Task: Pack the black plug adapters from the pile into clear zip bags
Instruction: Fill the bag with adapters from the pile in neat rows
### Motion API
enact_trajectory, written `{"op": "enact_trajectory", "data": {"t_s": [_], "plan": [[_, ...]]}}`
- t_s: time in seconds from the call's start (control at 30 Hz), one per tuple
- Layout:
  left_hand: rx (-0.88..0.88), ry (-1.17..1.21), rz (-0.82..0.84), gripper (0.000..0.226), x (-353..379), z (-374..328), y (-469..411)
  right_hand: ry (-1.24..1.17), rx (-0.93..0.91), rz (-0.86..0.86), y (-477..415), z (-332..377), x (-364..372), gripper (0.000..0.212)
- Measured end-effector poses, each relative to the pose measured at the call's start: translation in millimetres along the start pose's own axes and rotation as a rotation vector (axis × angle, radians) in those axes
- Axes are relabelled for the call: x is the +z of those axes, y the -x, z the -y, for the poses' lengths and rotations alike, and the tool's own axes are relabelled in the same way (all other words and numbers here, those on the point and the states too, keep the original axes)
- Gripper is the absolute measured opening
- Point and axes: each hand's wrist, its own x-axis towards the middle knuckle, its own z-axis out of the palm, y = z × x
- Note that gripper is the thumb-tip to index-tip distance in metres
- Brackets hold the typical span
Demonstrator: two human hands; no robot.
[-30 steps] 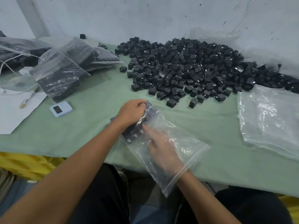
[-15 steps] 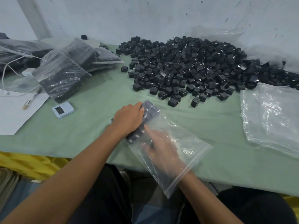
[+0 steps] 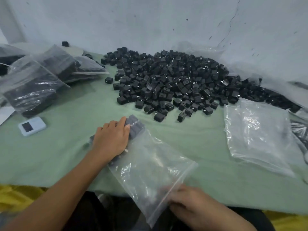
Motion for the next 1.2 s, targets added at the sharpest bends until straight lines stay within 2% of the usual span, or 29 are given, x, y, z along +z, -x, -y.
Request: {"op": "enact_trajectory", "data": {"t_s": [0.03,0.1,0.17,0.23,0.33,0.43,0.53,0.6,0.7,0.77,0.83,0.97,1.03,1.13,1.2], "plan": [[-0.002,-0.001,-0.002,0.051,0,0,-1,-0.02,0.03,0.06,16,-1,-20,0.02],[-0.009,-0.007,-0.004,0.052,1,0,-2,-0.149,0.217,-0.013,24,-10,-67,0.018],[-0.013,-0.005,-0.001,0.052,1,-1,-1,-0.12,0.249,-0.314,-1,-34,-100,0.014],[-0.016,0.007,-0.003,0.052,1,-2,-1,0.028,0.326,-0.496,-50,-68,-121,0.019],[-0.018,0.011,-0.003,0.053,1,-2,0,0.241,0.49,-0.485,-124,-122,-135,0.035],[-0.008,0.003,-0.016,0.053,2,-1,0,0.387,0.527,-0.32,-160,-163,-130,0.053],[-0.01,-0.007,-0.029,0.052,3,0,0,0.409,0.552,-0.29,-164,-175,-124,0.045],[-0.011,-0.016,-0.03,0.052,3,0,0,0.233,0.562,-0.399,-155,-169,-122,0.033],[-0.009,-0.017,-0.033,0.051,4,1,0,-0.329,0.453,-0.604,-123,-142,-119,0.02],[-0.008,-0.012,-0.028,0.051,4,2,0,-0.736,0.361,-0.687,-93,-116,-115,0.025],[-0.008,-0.021,-0.017,0.053,3,1,-1,-1.044,0.294,-0.695,-65,-92,-111,0.033],[-0.022,-0.025,0.006,0.052,-1,-2,-2,-1.25,0.187,-0.666,-18,-56,-106,0.02],[-0.022,-0.029,0.018,0.052,-3,-3,-2,-1.302,0.157,-0.699,9,-45,-98,0.023],[-0.015,-0.027,0.016,0.05,-5,-4,0,-1.366,0.222,-0.748,48,-30,-68,0.021],[-0.015,-0.03,0.015,0.049,-6,-4,0,-1.38,0.329,-0.777,68,-23,-36,0.019]]}}
